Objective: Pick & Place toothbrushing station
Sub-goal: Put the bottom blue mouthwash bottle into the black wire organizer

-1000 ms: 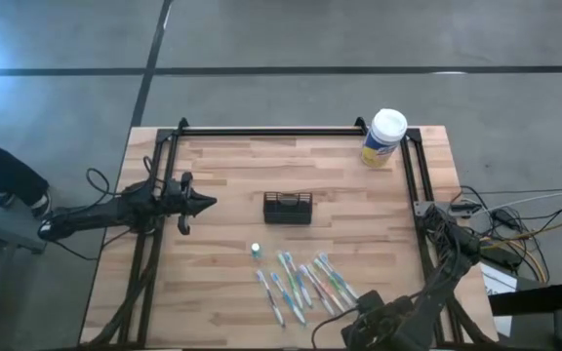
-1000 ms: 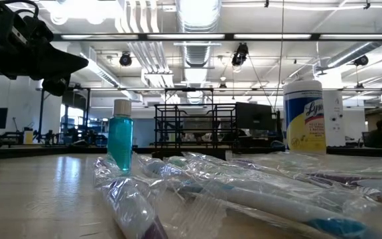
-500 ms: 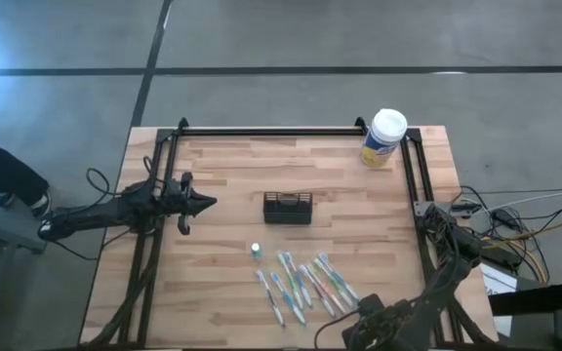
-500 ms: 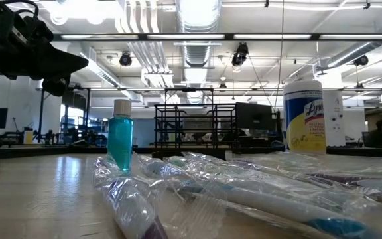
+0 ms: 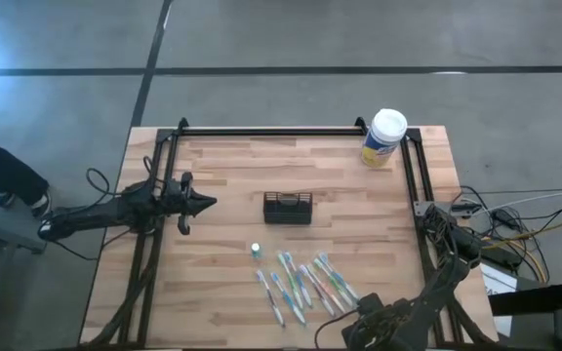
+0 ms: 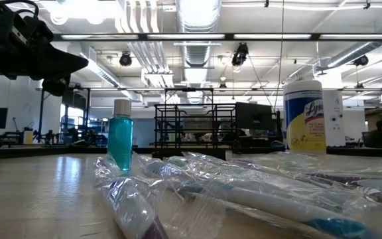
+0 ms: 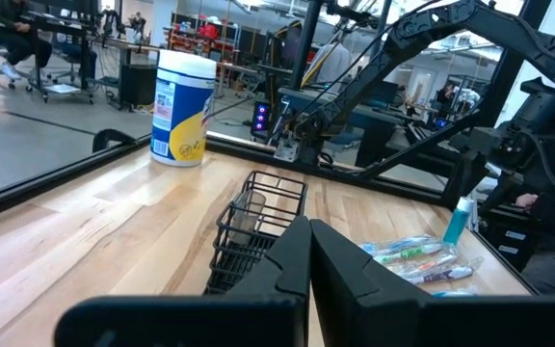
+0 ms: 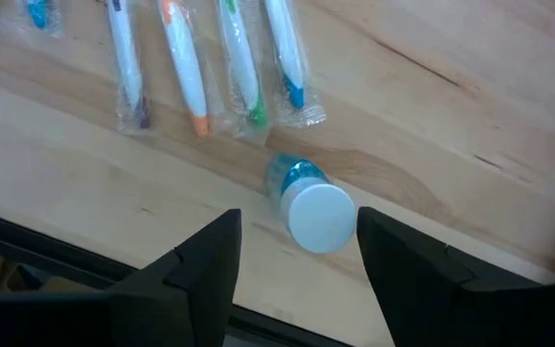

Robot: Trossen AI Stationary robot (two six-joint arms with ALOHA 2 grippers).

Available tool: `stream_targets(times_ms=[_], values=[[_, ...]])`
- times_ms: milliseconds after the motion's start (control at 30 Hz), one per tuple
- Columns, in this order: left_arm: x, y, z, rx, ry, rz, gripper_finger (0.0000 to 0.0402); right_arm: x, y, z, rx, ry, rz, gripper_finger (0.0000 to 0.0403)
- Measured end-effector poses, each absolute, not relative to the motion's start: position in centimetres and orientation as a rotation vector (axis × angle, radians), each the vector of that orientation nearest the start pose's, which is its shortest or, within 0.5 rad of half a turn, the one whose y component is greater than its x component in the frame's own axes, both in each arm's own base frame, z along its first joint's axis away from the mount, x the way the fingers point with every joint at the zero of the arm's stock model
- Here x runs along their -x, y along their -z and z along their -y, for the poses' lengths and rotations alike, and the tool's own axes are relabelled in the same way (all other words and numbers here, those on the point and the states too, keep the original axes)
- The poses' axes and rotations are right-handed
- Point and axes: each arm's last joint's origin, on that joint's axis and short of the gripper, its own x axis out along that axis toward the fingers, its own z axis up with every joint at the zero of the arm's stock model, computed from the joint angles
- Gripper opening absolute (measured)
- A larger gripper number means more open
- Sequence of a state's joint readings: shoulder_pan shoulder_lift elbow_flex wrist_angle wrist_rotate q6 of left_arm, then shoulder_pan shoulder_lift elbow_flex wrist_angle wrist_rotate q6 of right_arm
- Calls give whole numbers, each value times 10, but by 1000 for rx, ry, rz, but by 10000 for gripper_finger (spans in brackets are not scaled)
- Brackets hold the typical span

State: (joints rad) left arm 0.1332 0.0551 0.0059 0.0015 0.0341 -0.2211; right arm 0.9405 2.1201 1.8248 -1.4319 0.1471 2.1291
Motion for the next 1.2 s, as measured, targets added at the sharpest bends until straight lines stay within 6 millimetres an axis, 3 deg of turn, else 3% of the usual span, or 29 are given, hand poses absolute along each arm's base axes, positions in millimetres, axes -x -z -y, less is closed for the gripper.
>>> stream_targets(times_ms=[467,767,967,1200], values=[[-100,-161,-12,225,-104,-36,7,-234,-216,-319,-739,1014,-1234,96],[-100,-161,-12,223,-104,-37,7,-233,-218,-318,-668,956,-1226,83],[-100,-161,-12,233,-105,-36,7,-232,-243,-314,-566,929,-1195,79],[-100,-161,-12,230,-104,-36,7,-246,-276,-314,-450,709,-1069,53]])
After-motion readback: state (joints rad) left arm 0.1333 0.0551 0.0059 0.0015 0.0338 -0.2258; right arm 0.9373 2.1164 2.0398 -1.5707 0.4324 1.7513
